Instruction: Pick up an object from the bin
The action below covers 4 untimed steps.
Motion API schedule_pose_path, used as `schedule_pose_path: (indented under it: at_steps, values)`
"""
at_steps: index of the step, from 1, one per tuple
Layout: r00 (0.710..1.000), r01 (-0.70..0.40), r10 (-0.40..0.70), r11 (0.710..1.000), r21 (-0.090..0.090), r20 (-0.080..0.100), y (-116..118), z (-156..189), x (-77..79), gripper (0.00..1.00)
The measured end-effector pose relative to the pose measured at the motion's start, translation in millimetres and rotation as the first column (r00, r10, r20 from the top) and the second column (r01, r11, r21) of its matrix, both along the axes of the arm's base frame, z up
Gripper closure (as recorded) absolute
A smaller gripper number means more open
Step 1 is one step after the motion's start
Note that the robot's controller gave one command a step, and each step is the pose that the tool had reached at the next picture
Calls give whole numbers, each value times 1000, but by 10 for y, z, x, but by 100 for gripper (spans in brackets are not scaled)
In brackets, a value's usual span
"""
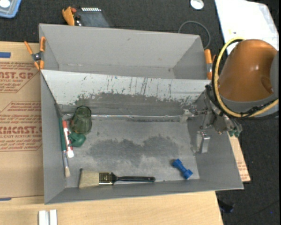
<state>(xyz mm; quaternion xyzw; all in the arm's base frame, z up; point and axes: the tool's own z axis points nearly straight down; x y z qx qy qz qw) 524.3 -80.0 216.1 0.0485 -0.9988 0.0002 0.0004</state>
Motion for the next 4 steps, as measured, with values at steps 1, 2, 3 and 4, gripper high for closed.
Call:
schedule_pose_path:
  at_steps: [1,2,3,4]
  values:
    - [995,97,-97,995,2,4,389,-683,-63,0]
    - [995,99,-99,995,-4,18,120,-1125,-11,0]
    - [999,34,-34,999,3,4,339,-463,-14,0]
    - [999,36,-36,999,3,16,238,-305,135,0]
